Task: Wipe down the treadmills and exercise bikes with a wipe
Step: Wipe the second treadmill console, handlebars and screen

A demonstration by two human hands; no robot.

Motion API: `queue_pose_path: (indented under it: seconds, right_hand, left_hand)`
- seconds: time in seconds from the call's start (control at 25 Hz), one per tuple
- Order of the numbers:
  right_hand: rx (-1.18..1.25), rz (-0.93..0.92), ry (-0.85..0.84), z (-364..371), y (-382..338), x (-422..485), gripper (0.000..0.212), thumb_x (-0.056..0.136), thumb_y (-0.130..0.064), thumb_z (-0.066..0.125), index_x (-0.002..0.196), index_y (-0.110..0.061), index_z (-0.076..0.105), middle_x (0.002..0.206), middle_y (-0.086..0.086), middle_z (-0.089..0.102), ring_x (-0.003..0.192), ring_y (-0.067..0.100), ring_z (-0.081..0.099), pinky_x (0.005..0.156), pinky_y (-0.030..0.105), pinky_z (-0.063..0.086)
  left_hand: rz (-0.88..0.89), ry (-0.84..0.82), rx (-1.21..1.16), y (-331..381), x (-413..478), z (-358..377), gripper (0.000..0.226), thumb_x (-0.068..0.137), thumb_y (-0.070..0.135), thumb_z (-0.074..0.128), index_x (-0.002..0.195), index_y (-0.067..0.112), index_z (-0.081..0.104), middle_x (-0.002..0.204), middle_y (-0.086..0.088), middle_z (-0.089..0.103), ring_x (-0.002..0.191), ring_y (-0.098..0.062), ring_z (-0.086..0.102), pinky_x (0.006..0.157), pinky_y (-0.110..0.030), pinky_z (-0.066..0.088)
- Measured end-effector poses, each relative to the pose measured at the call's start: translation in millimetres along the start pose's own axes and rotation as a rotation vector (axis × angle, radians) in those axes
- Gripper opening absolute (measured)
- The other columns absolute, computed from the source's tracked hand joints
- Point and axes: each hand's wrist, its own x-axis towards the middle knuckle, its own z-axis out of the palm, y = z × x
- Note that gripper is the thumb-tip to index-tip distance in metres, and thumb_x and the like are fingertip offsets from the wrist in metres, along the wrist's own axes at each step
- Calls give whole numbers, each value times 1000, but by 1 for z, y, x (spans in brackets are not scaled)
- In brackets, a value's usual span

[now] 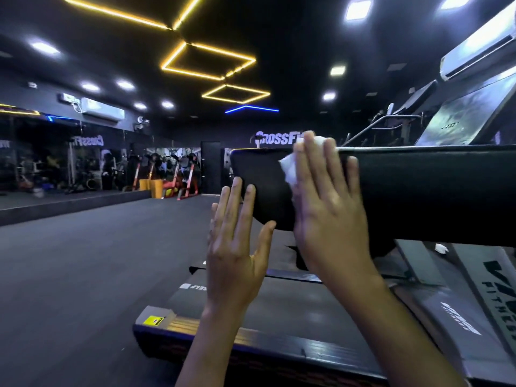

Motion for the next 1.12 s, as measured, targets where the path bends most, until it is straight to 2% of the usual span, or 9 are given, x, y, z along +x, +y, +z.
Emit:
queue_pose_path:
  seconds: [0.12, 0.2, 0.36, 0.6, 0.68, 0.8, 0.88, 1.04, 1.12]
  right_hand:
    - [2, -308, -118, 5, -4, -9, 68, 86, -13, 52, 150, -12, 30, 158, 3, 23, 147, 20, 16, 119, 41, 9]
    - [-27, -315, -146, -5, 11, -23, 64, 89, -15, 52, 150, -15, 31, 157, -1, 24, 146, 17, 19, 119, 43, 11]
    - [-41, -131, -27, -2, 0, 11, 56, 94, -17, 42, 148, -7, 33, 156, 6, 27, 145, 25, 21, 118, 45, 10]
    - [-64, -469, -114, 18, -7, -4, 57, 92, -17, 44, 148, -12, 34, 157, 3, 28, 146, 22, 22, 119, 43, 13]
    - [-82, -402, -50, 8, 17, -26, 52, 97, -17, 44, 148, -13, 34, 156, 1, 27, 145, 20, 23, 118, 42, 15]
    - [-94, -75, 46, -8, 52, -56, 49, 101, -19, 33, 150, -10, 30, 158, 1, 20, 146, 22, 19, 118, 44, 11]
    - [-79, 49, 64, -11, 56, -75, 54, 98, -16, 35, 151, -8, 23, 160, 1, 11, 148, 25, 10, 119, 44, 5]
    - [-59, -212, -23, -9, 35, -38, 55, 96, -16, 43, 149, -13, 32, 157, 3, 25, 146, 23, 17, 119, 43, 8]
    - [-117, -193, -4, -18, 51, -12, 54, 96, -21, 44, 149, -14, 33, 157, 2, 27, 146, 22, 20, 118, 47, 11]
  left_hand:
    - [-16, -13, 10, -3, -4, 0, 53, 99, 37, 40, 144, 11, 31, 152, -8, 29, 143, -22, 24, 118, -33, 18]
    - [-15, -19, -1, -4, -6, 0, 54, 98, 35, 44, 144, 10, 31, 152, -7, 30, 143, -22, 26, 118, -34, 19]
    - [-17, 0, -27, -4, -4, -3, 54, 96, 30, 48, 141, 3, 37, 149, -11, 36, 141, -23, 30, 117, -37, 23]
    - [-144, 45, -78, -3, -10, -8, 50, 97, 19, 43, 142, 2, 35, 150, -7, 32, 142, -21, 27, 118, -31, 19]
    - [-119, 32, -84, 4, -11, -5, 50, 97, 20, 43, 142, 0, 36, 150, -10, 32, 142, -21, 26, 118, -30, 18]
    - [-40, -16, -96, 20, -9, 6, 51, 97, 24, 43, 142, 0, 36, 151, -15, 31, 144, -23, 22, 119, -35, 17]
    - [20, -33, -116, 30, -6, 13, 50, 98, 24, 43, 142, 1, 35, 151, -15, 30, 145, -23, 19, 119, -36, 16]
    - [59, -28, -145, 43, -2, 23, 50, 97, 21, 44, 142, 2, 33, 150, -16, 30, 144, -23, 19, 119, -35, 16]
    - [30, -2, -151, 47, 0, 26, 51, 96, 22, 45, 141, -1, 36, 150, -17, 30, 144, -25, 20, 119, -35, 16]
